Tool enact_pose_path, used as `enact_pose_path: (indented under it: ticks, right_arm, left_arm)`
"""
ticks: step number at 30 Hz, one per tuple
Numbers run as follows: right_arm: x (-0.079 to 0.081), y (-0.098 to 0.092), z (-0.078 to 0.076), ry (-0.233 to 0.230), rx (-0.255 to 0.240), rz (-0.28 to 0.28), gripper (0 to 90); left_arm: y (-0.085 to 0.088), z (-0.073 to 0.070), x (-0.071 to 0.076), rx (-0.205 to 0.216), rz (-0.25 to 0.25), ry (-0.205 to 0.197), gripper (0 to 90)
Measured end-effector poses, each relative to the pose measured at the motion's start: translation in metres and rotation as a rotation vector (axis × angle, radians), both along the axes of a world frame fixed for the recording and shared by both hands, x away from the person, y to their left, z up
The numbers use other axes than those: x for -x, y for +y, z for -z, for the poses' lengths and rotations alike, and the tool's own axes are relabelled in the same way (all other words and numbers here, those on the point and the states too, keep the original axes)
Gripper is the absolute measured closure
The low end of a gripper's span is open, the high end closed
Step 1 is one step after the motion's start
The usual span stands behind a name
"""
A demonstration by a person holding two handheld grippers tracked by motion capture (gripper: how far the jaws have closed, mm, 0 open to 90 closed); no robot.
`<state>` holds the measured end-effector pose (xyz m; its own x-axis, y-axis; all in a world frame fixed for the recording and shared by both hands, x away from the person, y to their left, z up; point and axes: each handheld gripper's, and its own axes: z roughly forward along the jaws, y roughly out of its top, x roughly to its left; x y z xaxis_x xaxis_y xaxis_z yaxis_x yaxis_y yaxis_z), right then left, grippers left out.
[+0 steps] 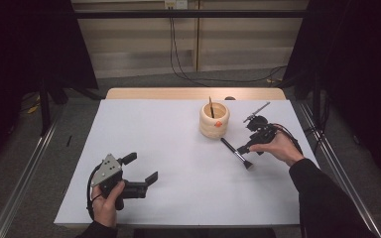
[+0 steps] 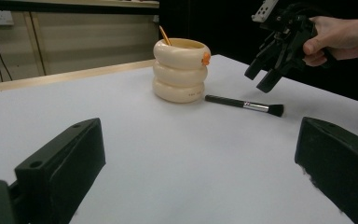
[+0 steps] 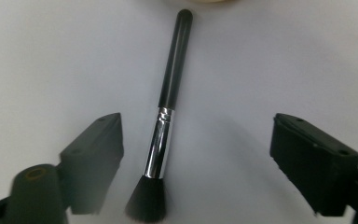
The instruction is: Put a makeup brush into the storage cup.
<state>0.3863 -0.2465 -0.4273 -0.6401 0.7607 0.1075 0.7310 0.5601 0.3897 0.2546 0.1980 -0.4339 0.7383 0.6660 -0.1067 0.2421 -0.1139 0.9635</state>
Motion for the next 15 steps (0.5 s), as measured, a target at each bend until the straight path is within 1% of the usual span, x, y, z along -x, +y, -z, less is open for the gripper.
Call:
enact_pose_path:
  ticks: [1,2,4,5,8,9,10,11,12,13,14,15]
  right_arm:
    - [-0.002,0.000,0.000,0.020,0.016,-0.005,22.5]
    - [-0.003,0.001,0.001,0.029,0.032,-0.009,23.2]
    - [-0.005,0.002,0.002,0.056,0.044,-0.011,26.7]
    - [-0.005,0.003,0.003,0.075,0.044,-0.003,28.3]
    - [-0.008,0.006,0.005,0.106,0.074,-0.010,33.0]
    - [-0.009,0.007,0.007,0.098,0.069,-0.019,33.7]
    - [-0.009,0.008,0.008,0.108,0.073,-0.018,34.9]
    - [-0.009,0.009,0.009,0.127,0.072,-0.019,35.4]
    - [-0.009,0.010,0.010,0.131,0.077,-0.028,36.2]
    - [-0.008,0.012,0.011,0.137,0.075,-0.024,38.0]
    - [-0.008,0.012,0.011,0.148,0.081,-0.038,39.1]
    - [-0.008,0.013,0.011,0.148,0.081,-0.048,41.7]
  left_arm:
    - [0.000,0.000,0.000,-0.002,-0.002,-0.001,1.6]
    - [0.000,0.000,0.000,-0.004,-0.001,-0.001,1.6]
    - [0.000,0.000,0.000,-0.010,0.007,-0.001,1.6]
    - [0.000,0.000,0.000,-0.007,0.010,0.002,1.6]
    - [0.000,0.000,0.000,-0.010,0.013,0.001,1.6]
    - [0.000,0.001,-0.001,-0.006,0.024,-0.004,1.6]
    - [0.000,0.001,-0.001,-0.010,0.015,-0.003,1.6]
    - [0.000,0.000,-0.001,-0.017,0.006,-0.004,1.6]
    - [0.000,0.001,-0.001,-0.010,0.004,0.000,1.6]
    - [0.000,0.001,-0.001,-0.012,0.003,-0.001,1.6]
    - [0.000,0.001,-0.001,-0.011,0.002,-0.001,1.6]
    - [0.000,0.001,-0.001,-0.010,0.004,-0.001,1.6]
